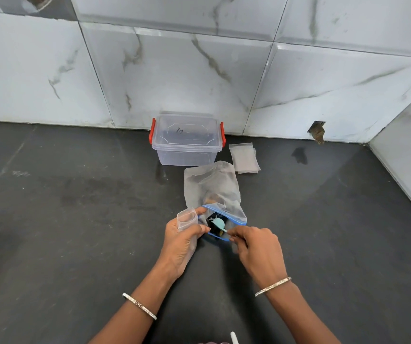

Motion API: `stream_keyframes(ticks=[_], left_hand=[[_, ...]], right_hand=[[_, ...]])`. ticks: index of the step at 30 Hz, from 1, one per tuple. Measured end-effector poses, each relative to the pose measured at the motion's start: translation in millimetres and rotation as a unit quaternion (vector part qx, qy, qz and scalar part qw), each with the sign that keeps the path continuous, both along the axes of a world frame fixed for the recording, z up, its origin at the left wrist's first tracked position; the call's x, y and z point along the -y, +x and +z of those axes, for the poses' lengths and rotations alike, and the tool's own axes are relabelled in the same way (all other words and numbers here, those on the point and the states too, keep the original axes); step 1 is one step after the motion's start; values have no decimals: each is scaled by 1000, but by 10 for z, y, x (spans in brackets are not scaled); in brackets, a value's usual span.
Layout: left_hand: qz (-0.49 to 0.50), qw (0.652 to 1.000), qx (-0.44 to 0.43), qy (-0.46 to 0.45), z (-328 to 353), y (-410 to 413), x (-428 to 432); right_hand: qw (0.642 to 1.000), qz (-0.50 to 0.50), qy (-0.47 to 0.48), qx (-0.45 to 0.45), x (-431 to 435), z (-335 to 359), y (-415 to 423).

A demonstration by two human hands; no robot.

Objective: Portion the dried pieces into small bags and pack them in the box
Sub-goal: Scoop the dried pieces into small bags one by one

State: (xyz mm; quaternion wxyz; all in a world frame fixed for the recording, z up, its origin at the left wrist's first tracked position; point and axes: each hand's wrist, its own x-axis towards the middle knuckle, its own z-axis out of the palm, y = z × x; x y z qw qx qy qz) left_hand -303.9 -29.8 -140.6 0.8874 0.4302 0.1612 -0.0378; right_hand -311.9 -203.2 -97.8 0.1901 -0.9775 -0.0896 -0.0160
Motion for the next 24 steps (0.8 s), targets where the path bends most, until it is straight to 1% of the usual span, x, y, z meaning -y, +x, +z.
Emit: stream_keyframes(ticks=[2, 4, 6, 9, 12, 14, 18, 22, 24], left_hand=[[-1, 1000, -4, -2, 29, 7, 11], [0, 1000, -13, -23, 53, 20, 7], [-1, 999, -15, -47, 60, 29, -6], [-5, 997, -22, -71, 90, 27, -5], [-15, 997, -28, -70, 125, 33, 7], [-22, 997, -22, -71, 120, 38, -1], [-37, 998, -18, -41, 123, 26, -36], [-47, 999, -3, -2, 140, 22, -77], [-49, 999, -4, -4, 160, 11, -84]], right_hand=[[1000, 3, -5, -12, -10, -3, -22], [999, -5, 24, -27, -27, -17, -29], [994, -31, 88, -55, -32, -47, 6], [975, -76, 182, -101, -42, -56, 58], [945, -112, 263, -161, -45, -33, 43], [920, -141, 316, -185, -33, -19, 33], [864, -195, 417, -205, 6, 19, 38], [814, -227, 484, -225, 26, 15, 37], [794, -237, 510, -232, 26, 2, 30]])
